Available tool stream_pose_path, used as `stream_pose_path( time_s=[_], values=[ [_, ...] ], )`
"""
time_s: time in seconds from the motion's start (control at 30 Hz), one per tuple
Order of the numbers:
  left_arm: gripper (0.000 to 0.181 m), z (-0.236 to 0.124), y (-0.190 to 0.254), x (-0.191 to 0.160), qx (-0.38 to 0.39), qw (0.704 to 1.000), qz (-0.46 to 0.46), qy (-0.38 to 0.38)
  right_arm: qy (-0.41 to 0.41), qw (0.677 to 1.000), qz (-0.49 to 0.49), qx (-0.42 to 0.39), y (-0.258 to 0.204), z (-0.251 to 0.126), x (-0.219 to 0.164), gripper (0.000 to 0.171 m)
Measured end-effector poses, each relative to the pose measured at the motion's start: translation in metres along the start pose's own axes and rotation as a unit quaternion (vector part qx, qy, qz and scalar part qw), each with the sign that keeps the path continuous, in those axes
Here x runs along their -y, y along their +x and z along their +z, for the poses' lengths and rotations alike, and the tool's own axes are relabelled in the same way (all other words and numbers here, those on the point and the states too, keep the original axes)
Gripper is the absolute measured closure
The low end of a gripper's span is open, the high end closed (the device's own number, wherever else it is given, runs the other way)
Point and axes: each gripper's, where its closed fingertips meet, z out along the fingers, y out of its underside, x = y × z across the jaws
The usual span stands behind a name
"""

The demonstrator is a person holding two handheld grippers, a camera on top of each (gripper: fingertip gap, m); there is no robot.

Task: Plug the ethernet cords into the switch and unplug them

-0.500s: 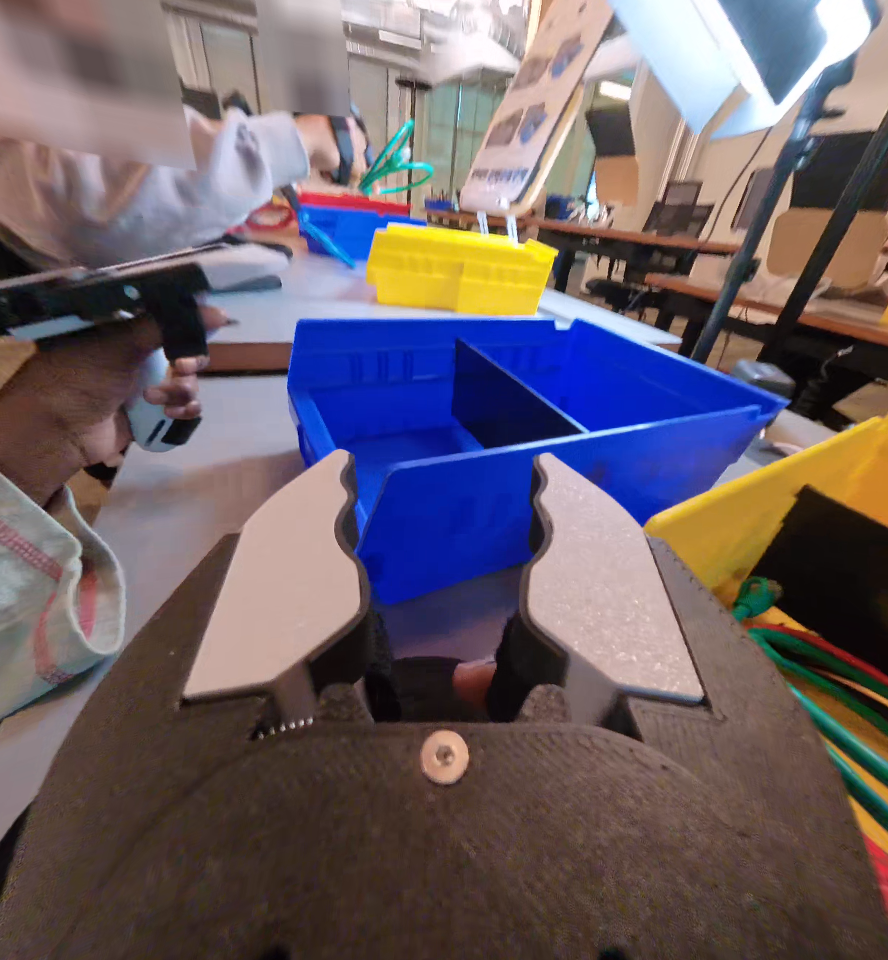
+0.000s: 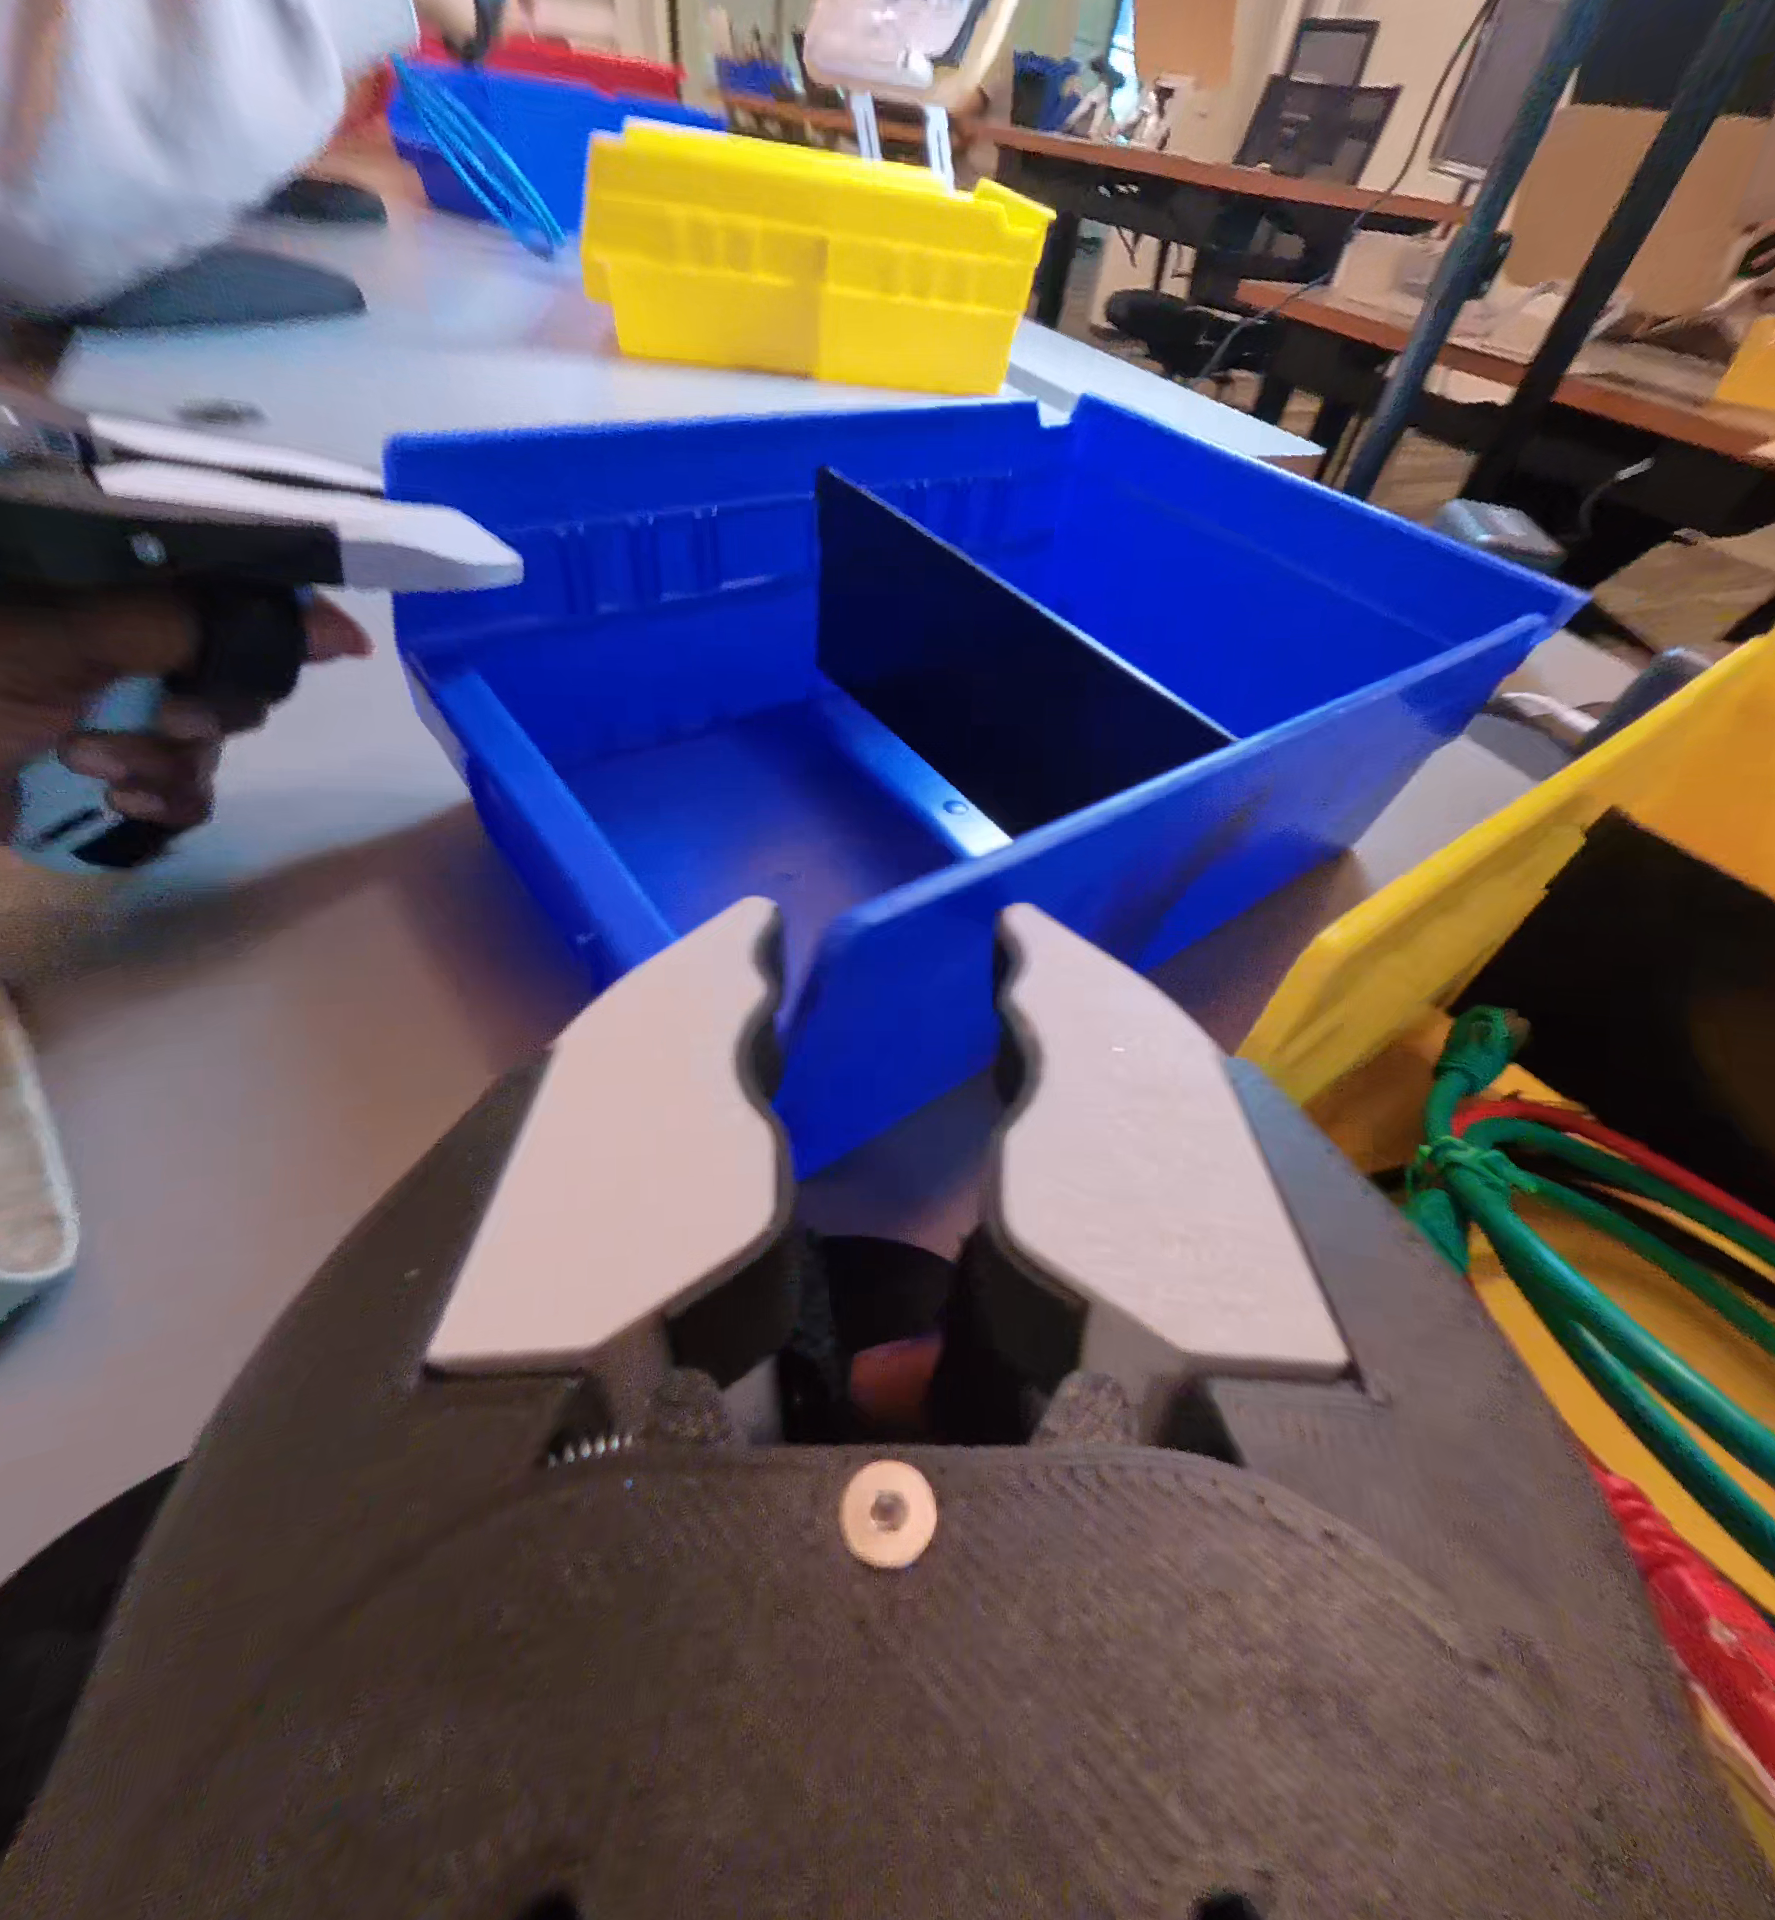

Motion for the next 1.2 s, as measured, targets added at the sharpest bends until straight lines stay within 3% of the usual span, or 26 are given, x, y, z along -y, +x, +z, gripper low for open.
stream_pose_path(
  time_s=[0.07, 0.17, 0.23, 0.27, 0.33, 0.4, 0.57, 0.63, 0.7, 0.77, 0.8, 0.83, 0.97, 1.2],
  values=[
    [0.165, -0.003, -0.001, 0.010, -0.009, 0.999, -0.010, 0.031, 0.005, 0.999, 0.027, 0.019, 0.001, -0.001, 0.001, 0.135],
    [0.130, 0.000, -0.010, 0.019, 0.024, 0.996, -0.029, 0.081, 0.002, 1.000, 0.027, 0.015, 0.002, 0.000, 0.000, 0.135],
    [0.129, 0.007, -0.009, 0.012, 0.035, 0.998, -0.009, 0.052, -0.002, 1.000, 0.016, 0.012, 0.000, 0.001, -0.001, 0.133],
    [0.149, 0.009, -0.002, 0.009, 0.021, 0.999, 0.010, 0.041, -0.006, 1.000, 0.012, 0.009, 0.000, 0.001, -0.001, 0.132],
    [0.169, 0.008, 0.001, 0.006, 0.031, 0.999, 0.032, 0.023, -0.006, 1.000, 0.009, -0.002, 0.004, 0.000, -0.002, 0.136],
    [0.176, 0.000, 0.006, 0.001, 0.004, 0.999, 0.044, -0.019, -0.005, 1.000, 0.013, -0.005, 0.009, -0.002, -0.003, 0.140],
    [0.160, -0.037, 0.025, -0.009, -0.124, 0.987, 0.003, -0.097, 0.010, 0.998, 0.055, 0.040, 0.010, -0.006, -0.001, 0.142],
    [0.133, -0.033, 0.017, -0.001, -0.103, 0.992, -0.009, -0.068, 0.001, 0.997, 0.063, 0.050, 0.009, -0.004, -0.003, 0.140],
    [0.125, -0.022, 0.015, 0.002, -0.089, 0.995, -0.011, -0.042, -0.019, 0.997, 0.055, 0.042, 0.010, 0.000, -0.008, 0.129],
    [0.122, -0.009, 0.017, -0.010, -0.073, 0.995, 0.011, -0.067, -0.045, 0.998, 0.033, 0.035, 0.007, 0.005, -0.014, 0.127],
    [0.124, -0.003, 0.018, -0.016, -0.067, 0.994, 0.029, -0.077, -0.058, 0.998, 0.018, 0.031, 0.005, 0.007, -0.017, 0.130],
    [0.138, 0.002, 0.020, -0.019, -0.062, 0.994, 0.050, -0.081, -0.065, 0.998, -0.001, 0.022, 0.004, 0.009, -0.018, 0.133],
    [0.165, 0.002, 0.005, -0.011, 0.043, 0.987, 0.123, -0.091, -0.065, 0.993, -0.093, -0.031, 0.004, 0.008, -0.018, 0.141],
    [0.175, -0.033, 0.016, 0.064, 0.089, 0.983, 0.122, 0.100, 0.009, 0.979, -0.184, -0.084, 0.003, -0.011, 0.011, 0.140]
  ],
)
